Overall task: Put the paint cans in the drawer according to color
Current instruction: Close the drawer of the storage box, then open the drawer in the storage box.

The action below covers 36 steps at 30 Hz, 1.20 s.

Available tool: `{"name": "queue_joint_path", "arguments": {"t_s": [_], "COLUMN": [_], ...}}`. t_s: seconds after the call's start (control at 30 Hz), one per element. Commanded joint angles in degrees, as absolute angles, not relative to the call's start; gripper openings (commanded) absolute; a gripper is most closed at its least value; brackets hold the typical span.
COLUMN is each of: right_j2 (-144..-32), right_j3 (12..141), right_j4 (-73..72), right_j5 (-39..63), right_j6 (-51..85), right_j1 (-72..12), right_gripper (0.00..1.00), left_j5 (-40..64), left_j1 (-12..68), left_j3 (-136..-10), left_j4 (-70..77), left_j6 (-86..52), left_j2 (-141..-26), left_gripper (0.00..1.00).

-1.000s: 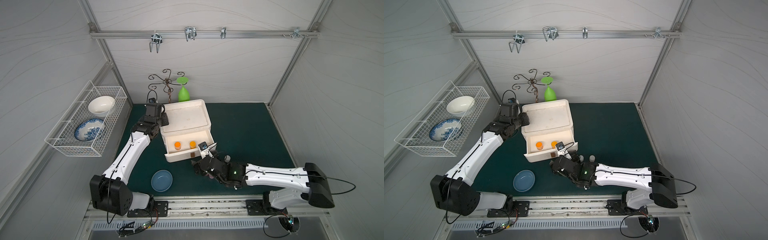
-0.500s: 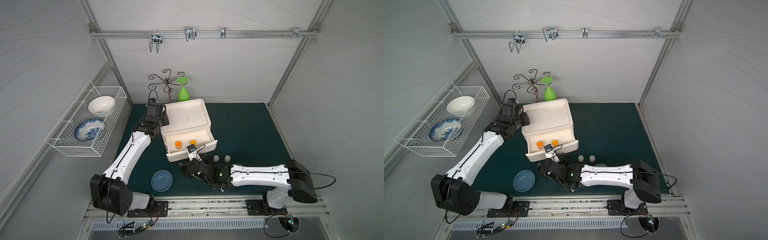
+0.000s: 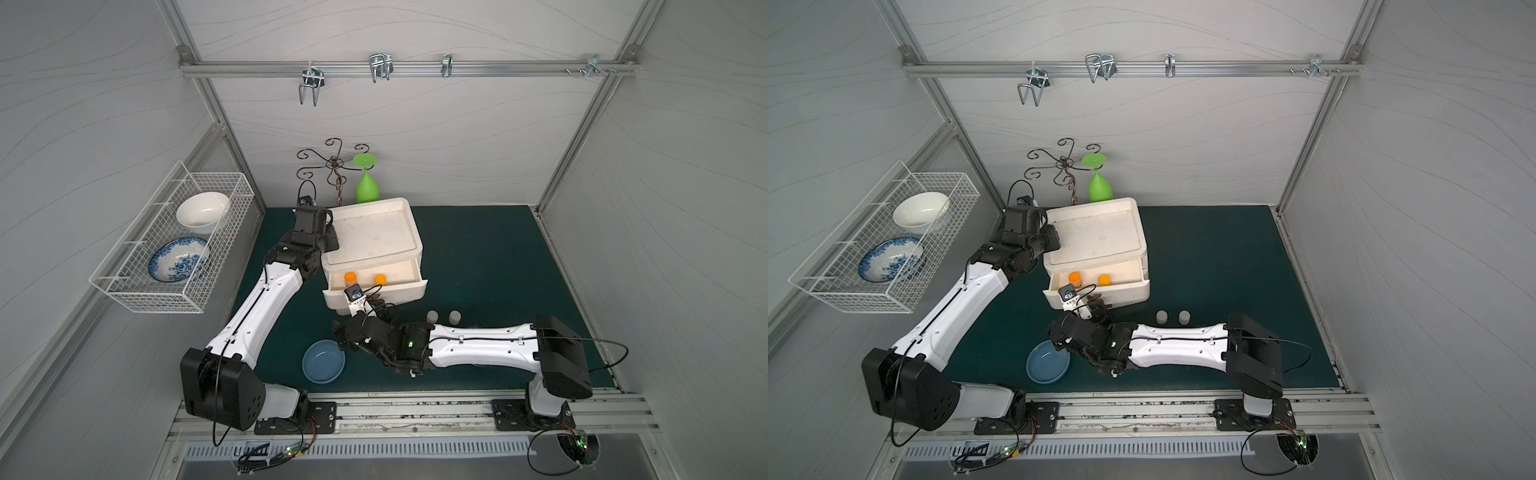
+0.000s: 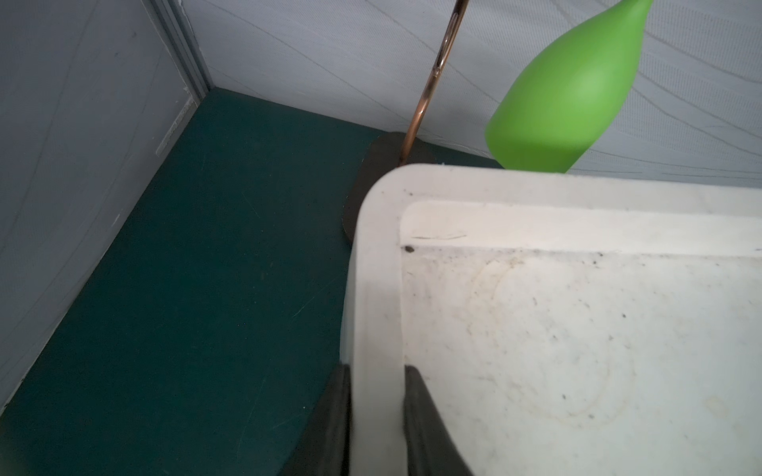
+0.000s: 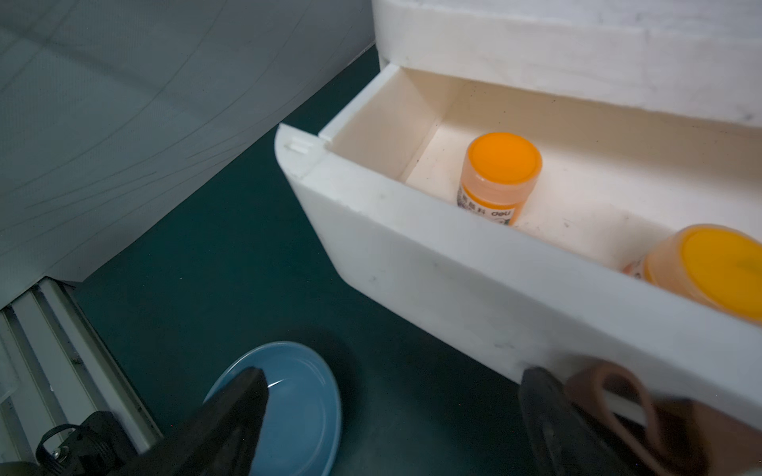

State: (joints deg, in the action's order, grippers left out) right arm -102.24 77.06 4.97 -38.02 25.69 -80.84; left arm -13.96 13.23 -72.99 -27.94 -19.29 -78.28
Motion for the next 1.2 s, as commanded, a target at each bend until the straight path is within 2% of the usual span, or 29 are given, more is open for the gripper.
{"name": "queue_joint_path", "arguments": {"t_s": [0.0, 0.37, 0.47, 0.63, 0.77, 0.93, 1.07, 1.17], "right_j2": [-105.10, -107.02, -104.58, -97.19, -87.14, -72.68, -66.37, -65.63], "right_j3": [80.36, 82.22, 80.17, 74.96, 66.50, 52.52, 42.47, 36.75], "right_j4": [0.38, -0.98, -0.88, 2.42, 4.95, -2.75, -10.68, -18.24], "right_j5": [-42.21, -34.93, -36.22, -43.97, -34.80, -28.35, -15.60, -7.06], "right_j6": [21.42, 16.84, 13.46, 8.31, 13.85, 15.88, 21.00, 24.57], "right_j1": [-73.01, -65.48, -67.58, -74.78, -74.33, -72.70, -64.89, -59.10], "right_gripper": [0.99, 0.99, 0.99, 0.99, 0.99, 0.99, 0.99, 0.92], "left_j5": [-4.25, -2.92, -4.43, -6.47, -4.32, -2.93, -2.21, -2.22], "left_j1": [16.74, 17.29, 17.10, 16.62, 16.26, 16.08, 16.08, 16.08], "left_j3": [-74.39, -74.53, -73.81, -72.27, -71.91, -71.37, -71.55, -71.59], "left_j4": [-30.50, -30.63, -29.72, -28.26, -27.51, -26.66, -26.78, -26.77], "left_j6": [-21.70, -23.18, -24.49, -29.64, -31.97, -33.38, -33.50, -33.31], "left_j2": [-76.55, -77.10, -76.36, -75.15, -75.15, -75.66, -76.20, -76.28], "left_gripper": [0.17, 0.16, 0.14, 0.12, 0.09, 0.08, 0.08, 0.08]}}
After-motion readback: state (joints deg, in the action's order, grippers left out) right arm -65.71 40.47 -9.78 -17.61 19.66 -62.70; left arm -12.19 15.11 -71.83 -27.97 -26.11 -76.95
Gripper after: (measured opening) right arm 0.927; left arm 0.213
